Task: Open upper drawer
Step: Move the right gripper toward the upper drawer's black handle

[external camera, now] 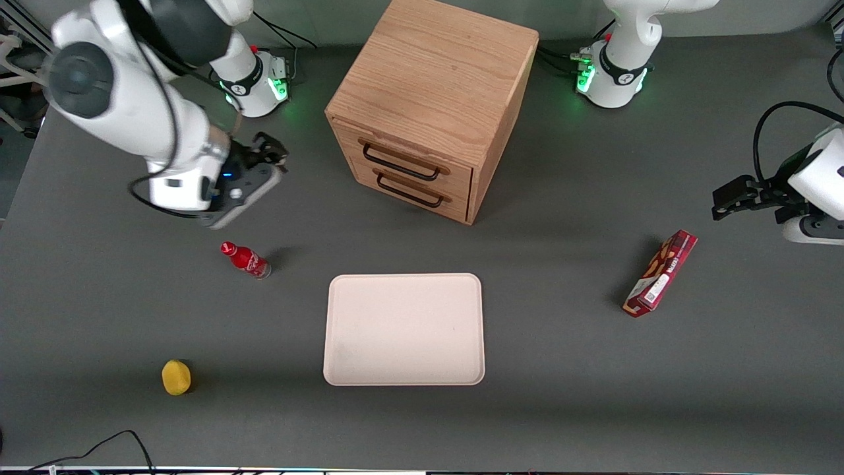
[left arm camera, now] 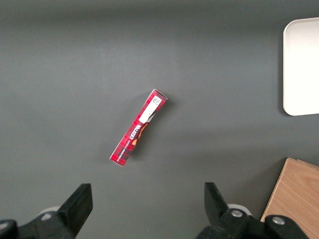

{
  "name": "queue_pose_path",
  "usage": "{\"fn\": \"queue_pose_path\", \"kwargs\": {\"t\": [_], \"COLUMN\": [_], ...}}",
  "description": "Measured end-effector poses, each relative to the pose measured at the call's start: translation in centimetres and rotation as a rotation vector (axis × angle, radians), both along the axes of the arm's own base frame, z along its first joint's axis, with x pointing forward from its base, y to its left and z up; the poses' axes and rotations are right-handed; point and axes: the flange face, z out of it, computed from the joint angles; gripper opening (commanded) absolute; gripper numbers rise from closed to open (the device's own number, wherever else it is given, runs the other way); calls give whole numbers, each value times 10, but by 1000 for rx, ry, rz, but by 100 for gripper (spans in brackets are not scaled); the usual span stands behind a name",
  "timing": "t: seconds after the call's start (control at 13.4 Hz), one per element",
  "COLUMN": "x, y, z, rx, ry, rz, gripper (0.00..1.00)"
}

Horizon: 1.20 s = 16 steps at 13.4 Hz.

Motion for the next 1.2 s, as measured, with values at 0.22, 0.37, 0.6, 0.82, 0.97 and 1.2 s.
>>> {"fn": "queue_pose_path", "kwargs": {"t": [0.22, 0.37, 0.6, 0.82, 0.97, 1.2], "x": [-5, -4, 3, 4, 6, 10], "y": [40, 52, 59, 80, 88, 93], "z": [-18, -29, -50, -75, -82, -90], "rx": [32, 58, 86, 161, 246, 284], "ry": [4, 13, 42, 89, 134, 164], "rz": [140, 258, 363, 386, 349, 320], "gripper": [100, 100, 100, 100, 100, 100]}}
